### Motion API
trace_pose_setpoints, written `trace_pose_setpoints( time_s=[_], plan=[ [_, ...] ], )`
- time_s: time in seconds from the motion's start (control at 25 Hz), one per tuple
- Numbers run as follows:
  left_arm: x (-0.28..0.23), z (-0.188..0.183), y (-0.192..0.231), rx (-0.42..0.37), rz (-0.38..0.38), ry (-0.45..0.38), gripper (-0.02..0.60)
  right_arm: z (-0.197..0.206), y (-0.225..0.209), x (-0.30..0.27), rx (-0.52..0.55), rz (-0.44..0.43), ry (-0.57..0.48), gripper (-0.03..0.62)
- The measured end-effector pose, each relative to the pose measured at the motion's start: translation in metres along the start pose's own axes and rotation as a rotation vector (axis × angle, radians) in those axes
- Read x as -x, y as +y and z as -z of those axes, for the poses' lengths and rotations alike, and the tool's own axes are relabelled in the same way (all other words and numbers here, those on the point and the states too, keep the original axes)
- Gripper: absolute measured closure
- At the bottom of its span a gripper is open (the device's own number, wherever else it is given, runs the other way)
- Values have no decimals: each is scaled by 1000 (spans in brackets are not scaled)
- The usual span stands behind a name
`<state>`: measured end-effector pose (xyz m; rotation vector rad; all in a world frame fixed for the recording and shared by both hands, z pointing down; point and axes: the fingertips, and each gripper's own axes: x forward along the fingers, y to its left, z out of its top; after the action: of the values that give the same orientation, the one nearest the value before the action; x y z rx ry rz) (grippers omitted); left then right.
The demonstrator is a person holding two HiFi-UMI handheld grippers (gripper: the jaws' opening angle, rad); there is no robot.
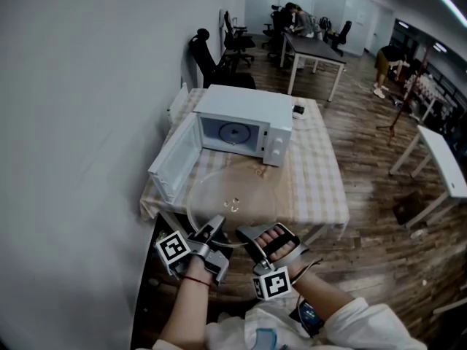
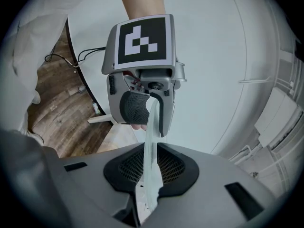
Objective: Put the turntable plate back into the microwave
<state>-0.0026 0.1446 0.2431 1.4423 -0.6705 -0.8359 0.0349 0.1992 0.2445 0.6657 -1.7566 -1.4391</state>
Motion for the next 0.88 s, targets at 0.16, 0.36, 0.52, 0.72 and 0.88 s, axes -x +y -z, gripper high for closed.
trace_pose_setpoints(
  time_s=[0.16, 0.36, 0.52, 0.72, 0.88],
  plan=[
    [5, 0, -1, 6, 3, 5, 564, -5, 0, 2, -7, -1, 3, 536],
    [16, 2, -5, 20, 13, 8, 563, -14, 0, 7, -12, 5, 13, 536],
    [29, 5, -11, 18, 20, 22, 563, -27, -3, 15, -14, 10, 13, 534],
    [44, 9, -13, 21, 17, 37, 563, -42, -1, 24, -37, 13, 27, 534],
    [47, 5, -11, 19, 8, 42, 563, -46, -1, 21, -38, 2, 29, 534]
  ],
)
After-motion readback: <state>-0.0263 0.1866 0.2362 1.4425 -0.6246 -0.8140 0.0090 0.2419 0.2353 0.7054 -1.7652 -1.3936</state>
